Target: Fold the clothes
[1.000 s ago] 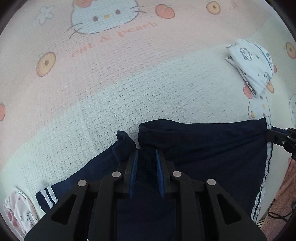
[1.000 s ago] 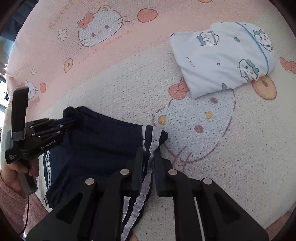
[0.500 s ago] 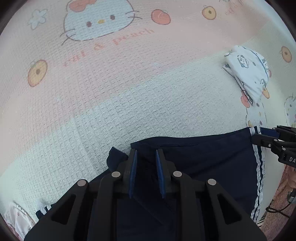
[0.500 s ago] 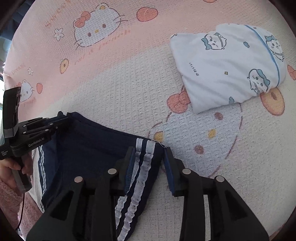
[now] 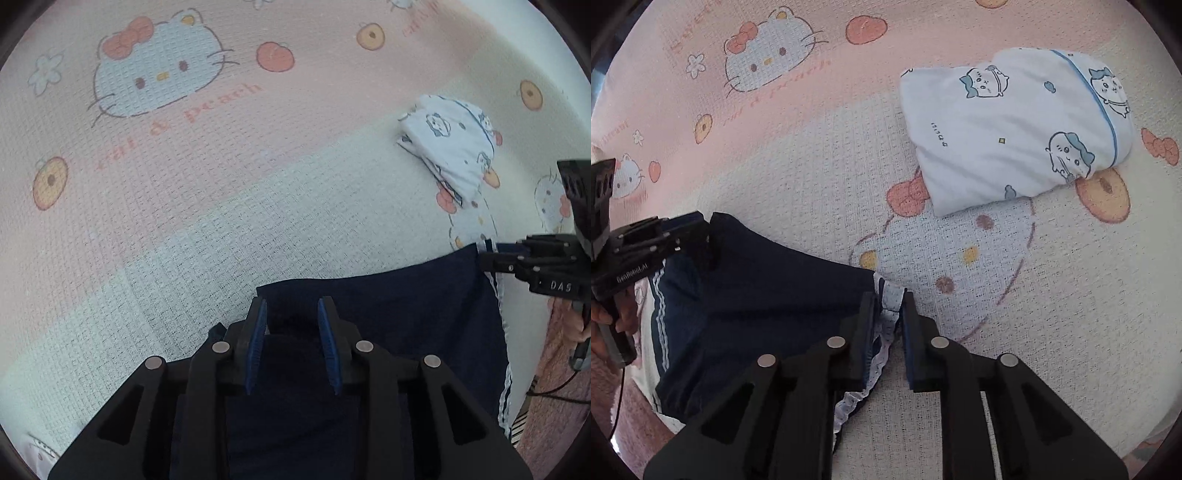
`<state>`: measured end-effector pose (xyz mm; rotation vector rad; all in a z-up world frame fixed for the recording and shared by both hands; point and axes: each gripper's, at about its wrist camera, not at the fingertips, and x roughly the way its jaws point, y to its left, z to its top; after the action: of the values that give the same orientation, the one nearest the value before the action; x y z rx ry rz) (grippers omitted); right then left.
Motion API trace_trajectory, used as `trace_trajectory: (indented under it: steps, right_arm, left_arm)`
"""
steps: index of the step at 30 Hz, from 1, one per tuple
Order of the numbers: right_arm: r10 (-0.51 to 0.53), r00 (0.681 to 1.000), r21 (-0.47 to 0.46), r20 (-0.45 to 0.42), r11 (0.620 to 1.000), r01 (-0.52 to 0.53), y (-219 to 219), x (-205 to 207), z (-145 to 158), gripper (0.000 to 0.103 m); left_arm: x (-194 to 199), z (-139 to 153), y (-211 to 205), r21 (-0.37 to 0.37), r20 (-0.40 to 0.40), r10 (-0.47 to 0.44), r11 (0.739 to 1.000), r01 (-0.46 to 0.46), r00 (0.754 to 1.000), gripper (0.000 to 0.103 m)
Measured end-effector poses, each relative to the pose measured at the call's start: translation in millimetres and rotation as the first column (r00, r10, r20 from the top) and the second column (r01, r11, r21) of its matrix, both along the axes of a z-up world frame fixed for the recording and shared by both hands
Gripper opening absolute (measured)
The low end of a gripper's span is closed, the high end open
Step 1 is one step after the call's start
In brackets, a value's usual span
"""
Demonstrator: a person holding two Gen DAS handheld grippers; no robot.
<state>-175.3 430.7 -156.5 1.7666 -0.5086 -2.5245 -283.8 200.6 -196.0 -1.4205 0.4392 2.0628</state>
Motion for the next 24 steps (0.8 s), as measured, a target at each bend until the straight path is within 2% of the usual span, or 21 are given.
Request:
trace_trajectory:
  steps: [2, 5, 6, 7, 8, 10, 13, 16, 18, 19, 21, 23, 24]
  right_arm:
    - [-0.004, 1.0, -0.004, 0.005, 1.0, 0.004, 1, 0, -1, 0.024]
    - [-0.009, 1.0, -0.015, 0.002, 1.0, 0.009, 3, -1, -1, 0.026]
    - [-0.011, 1.0, -0.02, -0.001, 1.0, 0.011, 3, -1, -1, 0.028]
    - [-0.003, 1.0, -0.032, -0.006, 0.999, 0.003, 2, -2, -1, 0.028]
    - [0.007, 1.0, -0.044, -0.012, 0.999, -0.007, 1, -3, 0, 0.028]
    - [0.018, 0.999, -0.074, -0.027, 0.997, -0.02, -3, -5, 1, 0.011]
    - [0.032, 0.997, -0.063, -0.077, 0.997, -0.037, -9, -5, 11, 0.01]
    - [0.044, 0.994, -0.041, -0.096, 0.998, -0.048, -13, -9, 14, 0.01]
    - [0.024, 0.997, -0.029, -0.072, 0.999, -0.027, -12, -11, 9, 0.012]
    - [0.017, 0.999, -0.024, -0.052, 1.0, -0.019, -11, -13, 5, 0.014]
    - [-0.007, 0.999, -0.025, -0.039, 1.0, 0.006, -7, -14, 2, 0.02]
    - [-0.039, 0.997, -0.035, -0.064, 0.999, 0.037, 0, -12, 8, 0.02]
    - [-0.052, 0.994, -0.027, -0.097, 0.998, 0.05, 2, -10, 15, 0.02]
  left_arm:
    - [-2, -11, 5, -0.075, 0.01, 0.027, 0.997, -0.027, 1.0, 0.031]
    - [-10, -14, 1, -0.04, 0.04, 0.068, 0.997, -0.066, 0.997, 0.029]
    - [-11, -12, 0, -0.014, 0.052, 0.075, 0.997, -0.074, 0.996, 0.021]
    - [-12, -11, -1, 0.012, 0.064, 0.082, 0.997, -0.083, 0.995, 0.008]
    - [-13, -7, -1, 0.034, 0.064, 0.081, 0.996, -0.083, 0.995, 0.008]
    - [-12, 2, -1, 0.062, 0.037, 0.065, 0.996, -0.067, 0.997, 0.008]
    - [-17, 9, 1, 0.058, 0.006, 0.039, 0.998, -0.04, 0.999, 0.008]
    - [-28, -1, 7, -0.01, -0.008, 0.004, 1.0, -0.004, 1.0, 0.009]
    - [-37, -11, 8, -0.056, 0.01, 0.0, 0.998, 0.0, 1.0, 0.013]
    - [-42, -13, 5, -0.046, 0.032, 0.024, 0.999, -0.022, 0.999, 0.019]
    - [-45, 2, -16, 0.057, 0.034, 0.11, 0.992, -0.111, 0.993, 0.024]
    - [-43, 23, -43, 0.173, 0.019, 0.204, 0.964, -0.204, 0.979, 0.033]
    - [-35, 33, -59, 0.196, -0.005, 0.251, 0.949, -0.246, 0.968, 0.037]
